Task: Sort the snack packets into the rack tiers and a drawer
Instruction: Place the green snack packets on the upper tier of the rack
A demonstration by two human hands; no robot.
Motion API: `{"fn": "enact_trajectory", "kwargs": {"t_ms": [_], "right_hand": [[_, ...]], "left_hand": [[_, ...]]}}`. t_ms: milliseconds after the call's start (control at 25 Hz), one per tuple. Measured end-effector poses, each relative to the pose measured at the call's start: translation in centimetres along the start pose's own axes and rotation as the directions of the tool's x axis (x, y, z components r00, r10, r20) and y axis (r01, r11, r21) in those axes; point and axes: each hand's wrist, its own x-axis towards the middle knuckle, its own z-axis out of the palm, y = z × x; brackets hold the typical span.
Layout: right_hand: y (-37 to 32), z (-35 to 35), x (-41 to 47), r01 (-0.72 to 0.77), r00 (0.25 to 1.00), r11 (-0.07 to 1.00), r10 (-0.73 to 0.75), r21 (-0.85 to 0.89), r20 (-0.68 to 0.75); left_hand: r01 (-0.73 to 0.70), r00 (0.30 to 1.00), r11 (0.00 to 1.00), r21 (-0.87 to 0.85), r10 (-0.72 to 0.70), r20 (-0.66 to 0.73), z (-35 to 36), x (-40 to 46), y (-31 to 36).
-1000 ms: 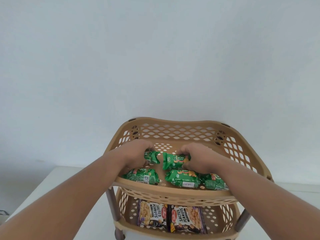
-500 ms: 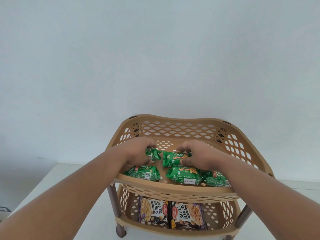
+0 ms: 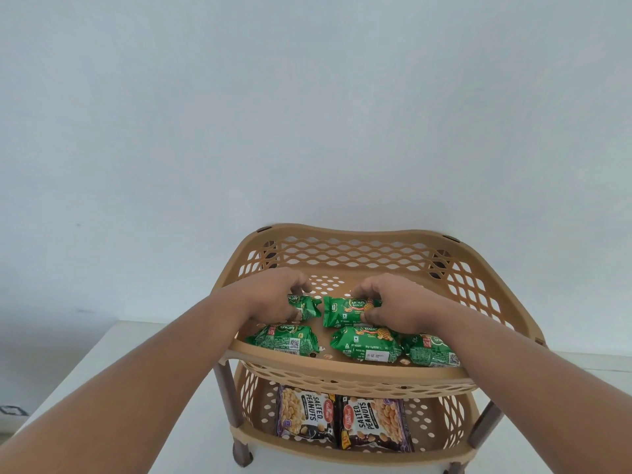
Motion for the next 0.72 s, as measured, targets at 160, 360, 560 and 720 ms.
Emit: {"fn": "enact_trajectory", "kwargs": {"t_ms": [160, 360, 560, 720], "right_hand": [[0.06, 0.02, 0.05, 0.003, 1.000, 1.000, -0.003, 0.022, -0.008], [0.11, 0.06, 0.14, 0.012, 1.000, 1.000, -0.011, 0.023, -0.014], [0.06, 0.09, 0.07, -0.007, 1.000, 0.999, 0.007, 0.037, -0.013], [0.03, 0.01, 0.13, -0.017, 1.000, 0.998, 0.019, 0.067, -0.021]], "left_hand": [[0.004, 1.000, 1.000, -0.013, -0.004, 0.008, -0.03, -0.05, -0.07], [0.007, 1.000, 1.000, -0.026, -0.007, 0.008, -0.08, -0.08, -0.07], [0.019, 1.000, 0.999, -0.033, -0.018, 0.019, 0.01, -0.09, 0.00], [0.028, 0.999, 0.993, -0.111, -0.025, 0.031, -0.10, 0.18, -0.35]]}}
